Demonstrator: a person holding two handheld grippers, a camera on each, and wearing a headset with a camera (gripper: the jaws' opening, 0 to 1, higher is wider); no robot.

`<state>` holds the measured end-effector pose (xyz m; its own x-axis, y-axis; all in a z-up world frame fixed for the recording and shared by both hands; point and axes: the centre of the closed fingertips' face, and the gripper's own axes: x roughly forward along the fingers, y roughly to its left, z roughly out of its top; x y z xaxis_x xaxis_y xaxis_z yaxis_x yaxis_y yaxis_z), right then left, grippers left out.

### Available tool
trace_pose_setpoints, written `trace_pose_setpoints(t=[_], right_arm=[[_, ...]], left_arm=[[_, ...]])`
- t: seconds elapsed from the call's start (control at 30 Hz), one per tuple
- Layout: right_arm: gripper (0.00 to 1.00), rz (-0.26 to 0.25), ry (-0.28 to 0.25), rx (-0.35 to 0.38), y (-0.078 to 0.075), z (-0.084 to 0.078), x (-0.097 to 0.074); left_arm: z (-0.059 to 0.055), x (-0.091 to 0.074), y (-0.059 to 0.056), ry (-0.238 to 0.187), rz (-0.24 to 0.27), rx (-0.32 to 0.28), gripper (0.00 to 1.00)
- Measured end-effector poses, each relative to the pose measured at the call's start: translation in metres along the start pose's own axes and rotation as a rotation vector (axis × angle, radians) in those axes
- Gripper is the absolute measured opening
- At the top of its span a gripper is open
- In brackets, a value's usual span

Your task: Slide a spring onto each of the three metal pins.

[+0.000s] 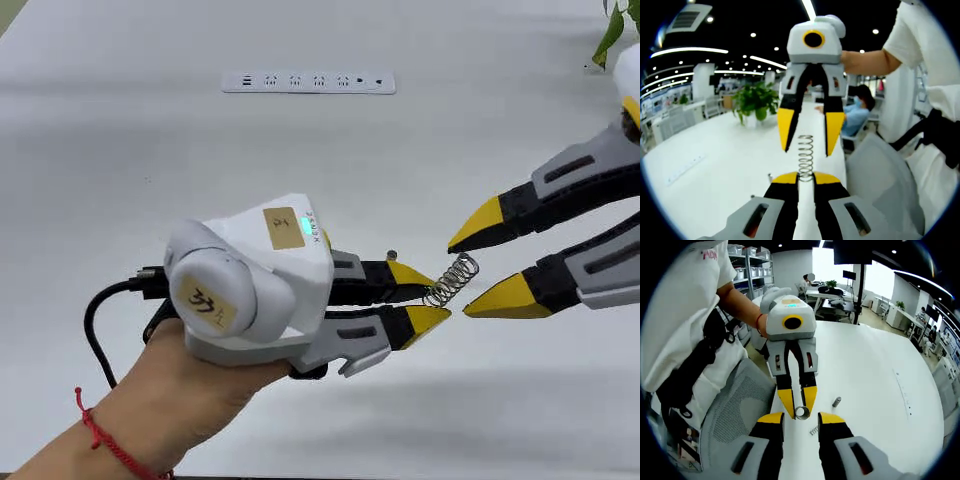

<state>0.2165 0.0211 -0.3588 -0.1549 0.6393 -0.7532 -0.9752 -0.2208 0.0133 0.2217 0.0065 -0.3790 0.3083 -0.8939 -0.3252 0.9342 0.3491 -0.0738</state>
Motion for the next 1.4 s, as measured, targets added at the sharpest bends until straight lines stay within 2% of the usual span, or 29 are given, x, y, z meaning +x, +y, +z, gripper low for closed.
trace_pose_setpoints(t=[0.27, 0.63, 0.73, 0.83, 1.4], right_arm=[[0.21, 0.085, 0.102, -0.067, 0.005, -0.002, 0.01], [0.15, 0.126, 0.182, -0.111, 0.006, -0.006, 0.014], [0.15, 0.139, 0.193, -0.111, 0.007, -0.007, 0.012], [0.14, 0.149, 0.203, -0.115, 0.001, -0.016, 0.009], [0.12, 0.153, 0.219, -0.124, 0.007, -0.012, 0.015]], left_arm=[[-0.003, 0.001, -0.003, 0.008, -0.008, 0.003, 0.1], [-0.003, 0.003, -0.005, 0.008, -0.01, 0.008, 0.1], [-0.004, 0.003, -0.005, 0.01, -0.01, 0.008, 0.1], [-0.005, 0.003, -0.004, 0.011, -0.01, 0.009, 0.1], [-0.007, 0.004, -0.005, 0.019, -0.012, 0.015, 0.1]])
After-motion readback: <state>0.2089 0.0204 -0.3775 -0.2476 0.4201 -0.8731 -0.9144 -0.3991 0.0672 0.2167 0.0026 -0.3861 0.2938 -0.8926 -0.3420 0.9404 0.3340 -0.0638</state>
